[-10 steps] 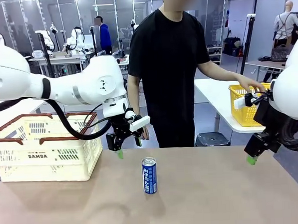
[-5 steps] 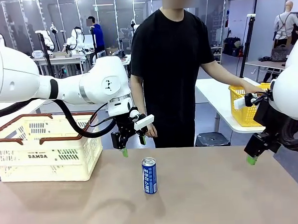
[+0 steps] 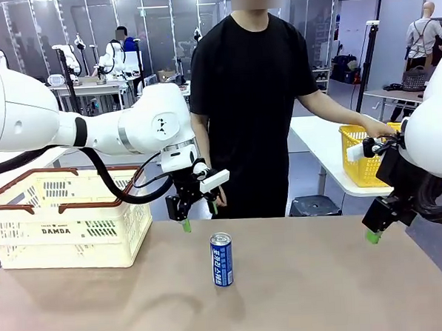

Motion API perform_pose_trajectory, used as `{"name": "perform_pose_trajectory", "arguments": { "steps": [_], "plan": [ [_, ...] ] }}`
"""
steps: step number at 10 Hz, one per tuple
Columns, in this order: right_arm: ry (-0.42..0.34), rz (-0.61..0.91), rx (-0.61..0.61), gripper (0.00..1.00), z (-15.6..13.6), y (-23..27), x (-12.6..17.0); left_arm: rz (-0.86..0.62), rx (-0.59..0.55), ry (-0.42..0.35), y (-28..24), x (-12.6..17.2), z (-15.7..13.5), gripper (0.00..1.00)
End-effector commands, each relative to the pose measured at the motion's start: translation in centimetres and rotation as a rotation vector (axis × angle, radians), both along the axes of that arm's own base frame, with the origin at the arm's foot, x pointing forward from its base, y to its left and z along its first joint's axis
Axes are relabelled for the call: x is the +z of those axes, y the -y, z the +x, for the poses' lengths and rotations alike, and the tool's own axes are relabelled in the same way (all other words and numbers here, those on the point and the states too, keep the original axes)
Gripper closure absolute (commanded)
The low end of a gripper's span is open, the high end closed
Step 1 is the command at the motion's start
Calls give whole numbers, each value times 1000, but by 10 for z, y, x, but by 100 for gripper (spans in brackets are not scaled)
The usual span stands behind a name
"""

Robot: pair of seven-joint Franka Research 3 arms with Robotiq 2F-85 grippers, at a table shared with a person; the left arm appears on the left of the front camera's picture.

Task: Place the drinks into the Shopping basket.
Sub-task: Pick up one drink and place it into the Shopping basket.

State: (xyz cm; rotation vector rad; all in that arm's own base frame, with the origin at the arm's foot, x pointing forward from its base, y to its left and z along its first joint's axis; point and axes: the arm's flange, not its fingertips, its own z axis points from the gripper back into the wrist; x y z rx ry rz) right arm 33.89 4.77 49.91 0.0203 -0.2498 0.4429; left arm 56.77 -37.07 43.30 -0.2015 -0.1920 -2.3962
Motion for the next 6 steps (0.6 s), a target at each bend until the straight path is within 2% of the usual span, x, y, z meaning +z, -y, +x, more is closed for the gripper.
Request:
{"name": "perform_pose_trajectory", "arguments": {
  "steps": [1, 4, 6],
  "plan": [
    [-3, 7, 4, 0, -1, 1, -2, -17, -26, 1, 11, 2, -8, 0],
    [-3, 7, 4, 0, -1, 1, -2, 13, -80, -31, 35, 0, -28, 0],
    [-3, 7, 4, 0, -1, 1, -2, 73, -77, -16, 50, -5, -36, 0]
  ]
}}
